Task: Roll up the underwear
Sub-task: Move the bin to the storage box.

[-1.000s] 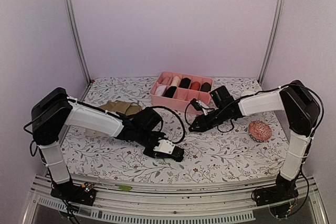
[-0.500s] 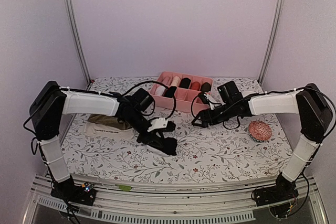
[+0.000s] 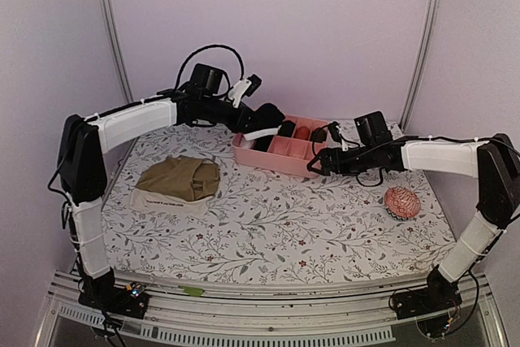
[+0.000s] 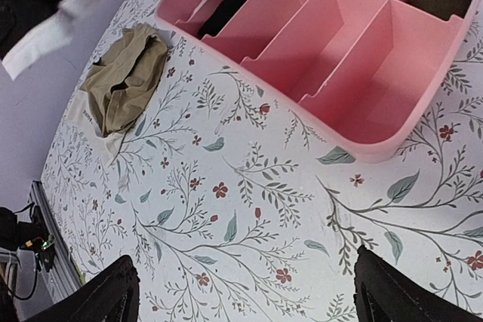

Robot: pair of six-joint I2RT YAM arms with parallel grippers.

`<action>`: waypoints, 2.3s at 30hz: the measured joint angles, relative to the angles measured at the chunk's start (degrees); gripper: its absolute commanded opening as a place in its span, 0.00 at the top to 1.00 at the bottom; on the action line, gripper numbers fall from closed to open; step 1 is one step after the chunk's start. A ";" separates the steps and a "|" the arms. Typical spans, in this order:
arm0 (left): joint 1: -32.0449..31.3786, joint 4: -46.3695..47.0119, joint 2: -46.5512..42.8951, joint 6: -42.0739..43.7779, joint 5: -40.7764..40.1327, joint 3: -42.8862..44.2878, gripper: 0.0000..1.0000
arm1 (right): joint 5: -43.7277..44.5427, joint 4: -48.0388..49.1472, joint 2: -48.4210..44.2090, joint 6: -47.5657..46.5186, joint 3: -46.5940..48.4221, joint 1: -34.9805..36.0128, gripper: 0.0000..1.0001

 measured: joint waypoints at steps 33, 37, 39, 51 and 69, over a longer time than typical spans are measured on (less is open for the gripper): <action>-11.52 14.05 28.72 -0.92 -54.01 19.98 1.00 | 9.49 -2.19 0.61 4.81 3.61 -3.13 0.01; -10.21 17.14 28.96 3.37 -55.82 21.03 1.00 | 9.29 -2.21 1.14 4.90 3.72 -3.13 0.01; -9.97 18.97 29.38 5.66 -56.65 22.27 1.00 | 9.22 -2.25 1.42 4.92 4.00 -3.13 0.01; -13.38 19.17 30.34 10.23 -57.48 19.23 1.00 | 9.25 -2.32 2.40 4.92 4.98 -3.15 0.01; -9.31 -9.27 37.42 -7.61 -37.88 38.38 1.00 | 7.91 -2.58 3.89 4.63 5.53 -3.93 0.01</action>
